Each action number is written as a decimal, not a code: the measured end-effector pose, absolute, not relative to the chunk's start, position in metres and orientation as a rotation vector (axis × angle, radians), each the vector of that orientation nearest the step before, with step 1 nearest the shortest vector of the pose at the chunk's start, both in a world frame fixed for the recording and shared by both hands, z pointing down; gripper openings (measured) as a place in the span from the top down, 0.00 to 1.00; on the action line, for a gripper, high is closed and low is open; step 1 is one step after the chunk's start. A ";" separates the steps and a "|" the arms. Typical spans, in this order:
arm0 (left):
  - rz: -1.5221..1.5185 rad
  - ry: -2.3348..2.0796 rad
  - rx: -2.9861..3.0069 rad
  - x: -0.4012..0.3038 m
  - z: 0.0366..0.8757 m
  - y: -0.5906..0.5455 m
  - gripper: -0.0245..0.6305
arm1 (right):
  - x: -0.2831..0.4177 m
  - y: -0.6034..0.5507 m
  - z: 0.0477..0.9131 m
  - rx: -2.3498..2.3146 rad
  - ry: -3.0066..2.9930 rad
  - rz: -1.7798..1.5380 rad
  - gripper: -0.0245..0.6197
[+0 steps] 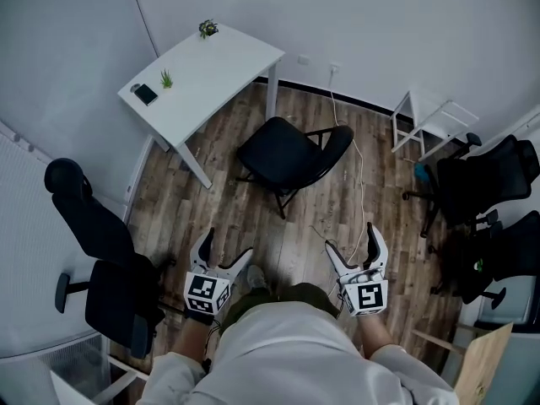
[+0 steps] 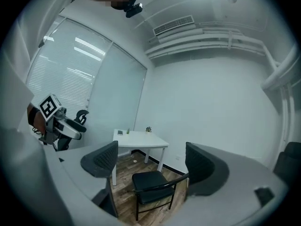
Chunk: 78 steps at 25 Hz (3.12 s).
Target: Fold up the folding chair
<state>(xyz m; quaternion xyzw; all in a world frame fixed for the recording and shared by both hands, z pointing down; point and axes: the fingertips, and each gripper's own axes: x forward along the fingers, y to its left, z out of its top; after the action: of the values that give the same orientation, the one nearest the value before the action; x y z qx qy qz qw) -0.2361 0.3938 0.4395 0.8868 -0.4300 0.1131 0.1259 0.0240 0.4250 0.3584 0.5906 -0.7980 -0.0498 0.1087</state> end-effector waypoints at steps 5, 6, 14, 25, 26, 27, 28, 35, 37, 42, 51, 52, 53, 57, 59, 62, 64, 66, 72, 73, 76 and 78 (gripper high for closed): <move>0.295 -1.209 2.571 -0.243 0.447 0.365 0.27 | 0.028 0.404 0.359 1.759 -2.280 -0.137 0.29; 0.293 -1.200 2.568 -0.242 0.450 0.360 0.27 | 0.029 0.398 0.358 1.765 -2.274 -0.138 0.29; 0.322 -1.158 2.572 -0.217 0.462 0.314 0.27 | 0.062 0.346 0.357 1.829 -2.241 -0.162 0.29; 0.446 -1.149 2.574 -0.163 0.468 0.202 0.27 | 0.131 0.249 0.372 1.925 -2.226 -0.105 0.29; 0.455 -1.146 2.574 -0.157 0.469 0.191 0.27 | 0.137 0.239 0.375 1.929 -2.223 -0.090 0.29; 0.466 -1.143 2.573 -0.151 0.470 0.180 0.27 | 0.142 0.230 0.378 1.934 -2.220 -0.076 0.29; 0.479 -1.138 2.571 -0.146 0.472 0.171 0.27 | 0.146 0.222 0.382 1.939 -2.217 -0.061 0.29; 0.567 -1.108 2.557 -0.119 0.487 0.109 0.27 | 0.175 0.165 0.404 1.970 -2.205 0.032 0.29; 0.580 -1.104 2.546 -0.112 0.493 0.094 0.27 | 0.184 0.152 0.407 1.980 -2.204 0.052 0.29; 0.594 -1.066 2.502 -0.103 0.511 0.061 0.27 | 0.202 0.124 0.417 2.004 -2.173 0.127 0.29; 0.651 -0.951 2.439 -0.113 0.563 0.002 0.27 | 0.211 0.076 0.431 2.060 -2.046 0.202 0.29; 0.664 -0.929 2.436 -0.114 0.570 -0.004 0.27 | 0.212 0.074 0.433 2.075 -2.025 0.210 0.29; 0.678 -0.905 2.434 -0.114 0.578 -0.010 0.27 | 0.213 0.071 0.435 2.089 -2.003 0.220 0.29; 0.734 -0.817 2.422 -0.118 0.605 -0.038 0.27 | 0.209 0.061 0.450 2.127 -1.915 0.280 0.29; 0.763 -0.776 2.416 -0.121 0.619 -0.052 0.27 | 0.206 0.056 0.457 2.146 -1.869 0.313 0.29; 0.804 -0.714 2.414 -0.123 0.639 -0.072 0.27 | 0.203 0.049 0.469 2.164 -1.805 0.352 0.29; 0.831 -0.677 2.411 -0.123 0.652 -0.082 0.27 | 0.203 0.044 0.478 2.171 -1.773 0.383 0.29; 0.857 -0.648 2.408 -0.123 0.665 -0.092 0.27 | 0.205 0.039 0.488 2.178 -1.744 0.412 0.29; 0.936 -0.569 2.382 -0.125 0.716 -0.110 0.27 | 0.217 0.024 0.530 2.178 -1.650 0.502 0.29; 0.951 -0.559 2.375 -0.125 0.726 -0.113 0.27 | 0.220 0.022 0.537 2.179 -1.636 0.519 0.29; 0.993 -0.538 2.355 -0.127 0.755 -0.120 0.27 | 0.230 0.017 0.563 2.176 -1.597 0.582 0.29; 1.019 -0.524 2.343 -0.126 0.772 -0.125 0.27 | 0.237 0.014 0.581 2.175 -1.573 0.641 0.29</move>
<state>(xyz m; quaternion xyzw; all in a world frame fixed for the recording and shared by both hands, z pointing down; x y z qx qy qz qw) -0.1264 -0.1248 0.7724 0.8666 -0.1940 0.3769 0.2635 0.2368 0.0136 0.5810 0.7738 -0.5596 0.2280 0.1901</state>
